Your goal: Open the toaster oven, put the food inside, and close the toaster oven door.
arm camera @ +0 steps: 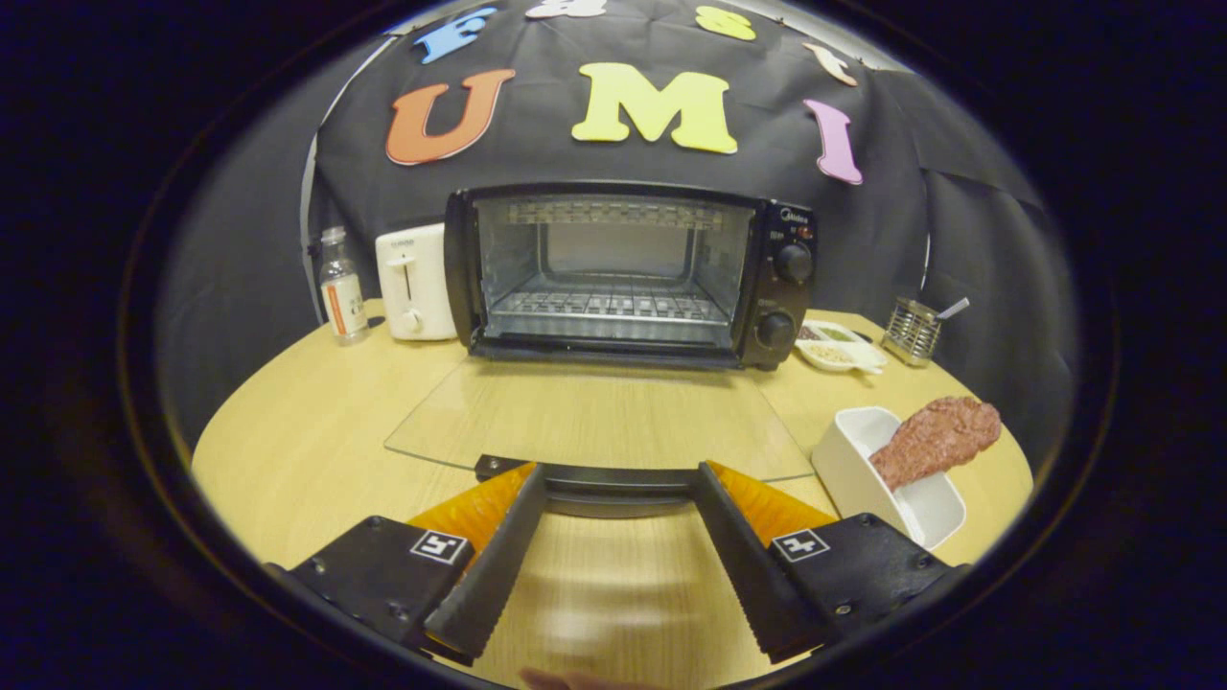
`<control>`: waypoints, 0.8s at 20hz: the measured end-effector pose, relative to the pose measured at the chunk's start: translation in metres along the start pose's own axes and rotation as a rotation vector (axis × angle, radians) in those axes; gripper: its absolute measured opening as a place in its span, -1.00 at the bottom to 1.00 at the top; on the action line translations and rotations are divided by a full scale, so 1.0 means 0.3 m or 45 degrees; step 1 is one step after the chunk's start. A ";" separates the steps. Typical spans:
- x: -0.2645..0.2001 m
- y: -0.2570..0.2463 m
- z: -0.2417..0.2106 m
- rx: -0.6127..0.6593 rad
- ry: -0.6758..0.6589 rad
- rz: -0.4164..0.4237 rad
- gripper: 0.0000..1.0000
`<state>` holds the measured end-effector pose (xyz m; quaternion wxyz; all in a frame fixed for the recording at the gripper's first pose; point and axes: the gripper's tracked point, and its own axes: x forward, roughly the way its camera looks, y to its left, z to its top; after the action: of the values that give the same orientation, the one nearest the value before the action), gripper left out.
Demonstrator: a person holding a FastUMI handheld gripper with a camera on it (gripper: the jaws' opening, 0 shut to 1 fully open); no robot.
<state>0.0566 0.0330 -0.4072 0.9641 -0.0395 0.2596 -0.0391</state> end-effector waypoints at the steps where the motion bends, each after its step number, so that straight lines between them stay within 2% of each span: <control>1: -0.001 0.000 0.005 -0.007 -0.006 0.000 0.99; 4: -0.015 0.002 0.008 -0.029 0.004 0.045 1.00; 9: -0.135 -0.077 0.119 -0.025 -0.040 0.128 1.00; 16: -0.319 -0.403 0.261 -0.072 -0.095 0.076 1.00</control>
<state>0.0068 -0.0737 -0.2803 0.9723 -0.0603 0.2257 -0.0015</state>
